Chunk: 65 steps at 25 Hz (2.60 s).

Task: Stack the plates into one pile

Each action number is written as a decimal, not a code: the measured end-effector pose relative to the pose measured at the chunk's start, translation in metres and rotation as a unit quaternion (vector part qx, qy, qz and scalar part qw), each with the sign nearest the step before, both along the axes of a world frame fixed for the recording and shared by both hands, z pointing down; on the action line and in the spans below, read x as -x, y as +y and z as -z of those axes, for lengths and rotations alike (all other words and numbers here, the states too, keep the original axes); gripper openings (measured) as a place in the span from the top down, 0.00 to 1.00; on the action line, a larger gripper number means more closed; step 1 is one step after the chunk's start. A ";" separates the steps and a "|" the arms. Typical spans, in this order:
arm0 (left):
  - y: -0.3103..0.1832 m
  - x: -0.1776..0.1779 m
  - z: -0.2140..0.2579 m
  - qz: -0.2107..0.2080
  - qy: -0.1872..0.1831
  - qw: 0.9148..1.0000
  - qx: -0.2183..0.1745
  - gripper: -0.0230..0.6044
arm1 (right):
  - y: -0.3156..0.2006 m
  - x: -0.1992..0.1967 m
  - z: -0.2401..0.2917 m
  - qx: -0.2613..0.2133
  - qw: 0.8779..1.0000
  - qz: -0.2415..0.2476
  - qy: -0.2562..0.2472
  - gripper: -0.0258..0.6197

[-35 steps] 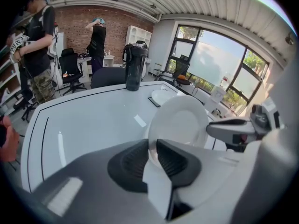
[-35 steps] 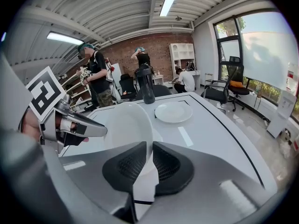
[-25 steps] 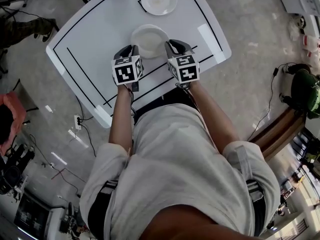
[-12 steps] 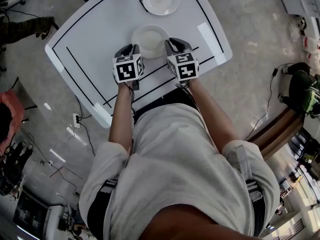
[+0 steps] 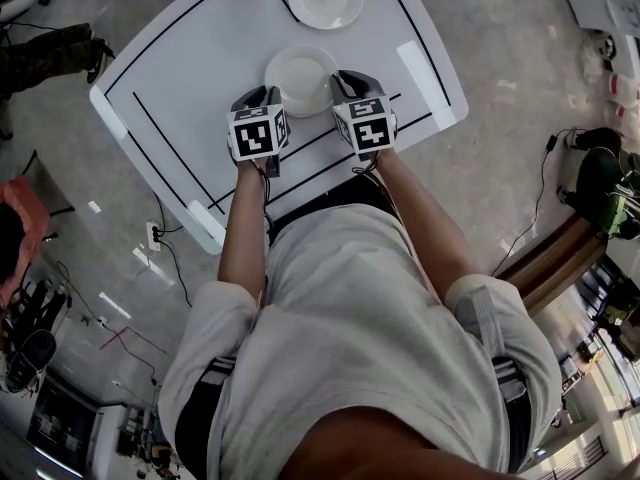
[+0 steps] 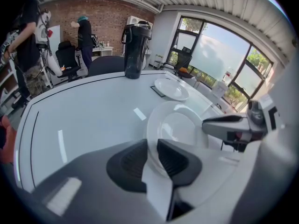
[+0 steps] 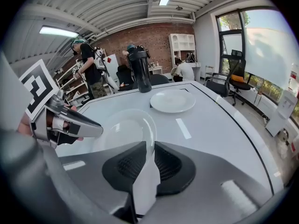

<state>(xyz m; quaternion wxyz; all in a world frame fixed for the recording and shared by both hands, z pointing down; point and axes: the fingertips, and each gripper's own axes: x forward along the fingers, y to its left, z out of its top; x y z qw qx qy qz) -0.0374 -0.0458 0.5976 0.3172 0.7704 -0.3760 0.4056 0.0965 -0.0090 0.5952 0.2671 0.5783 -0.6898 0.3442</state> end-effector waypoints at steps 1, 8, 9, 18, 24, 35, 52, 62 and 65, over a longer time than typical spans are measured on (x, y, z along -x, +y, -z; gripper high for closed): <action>0.000 0.000 0.000 -0.001 -0.001 1.000 0.000 0.85 | 0.000 0.000 -0.001 0.001 1.000 0.000 0.001 0.89; -0.002 0.000 -0.006 -0.002 -0.006 1.000 0.003 0.85 | -0.003 0.000 -0.007 0.007 1.000 0.003 0.005 0.89; -0.002 0.000 -0.006 -0.002 -0.007 1.000 0.004 0.85 | -0.003 0.000 -0.007 0.007 1.000 0.003 0.005 0.89; -0.002 0.001 -0.006 0.012 -0.002 1.000 0.001 0.85 | -0.003 0.001 -0.007 0.005 1.000 -0.005 0.000 0.89; -0.001 0.014 0.005 0.044 -0.023 0.998 -0.035 0.84 | -0.001 -0.002 -0.003 0.001 1.000 0.004 -0.018 0.81; 0.044 0.019 0.068 0.116 -0.004 0.986 -0.121 0.96 | 0.015 0.014 0.063 -0.113 0.989 0.090 -0.031 0.96; 0.065 -0.005 0.157 0.071 0.114 0.978 -0.162 0.96 | 0.042 0.027 0.166 -0.216 0.970 0.089 0.060 0.96; 0.044 -0.022 0.173 0.065 0.130 0.976 -0.165 0.96 | 0.029 -0.017 0.222 -0.234 0.970 0.047 0.054 0.96; 0.023 -0.040 0.176 0.081 0.129 0.974 -0.168 0.96 | 0.008 -0.045 0.240 -0.239 0.968 0.064 0.034 0.96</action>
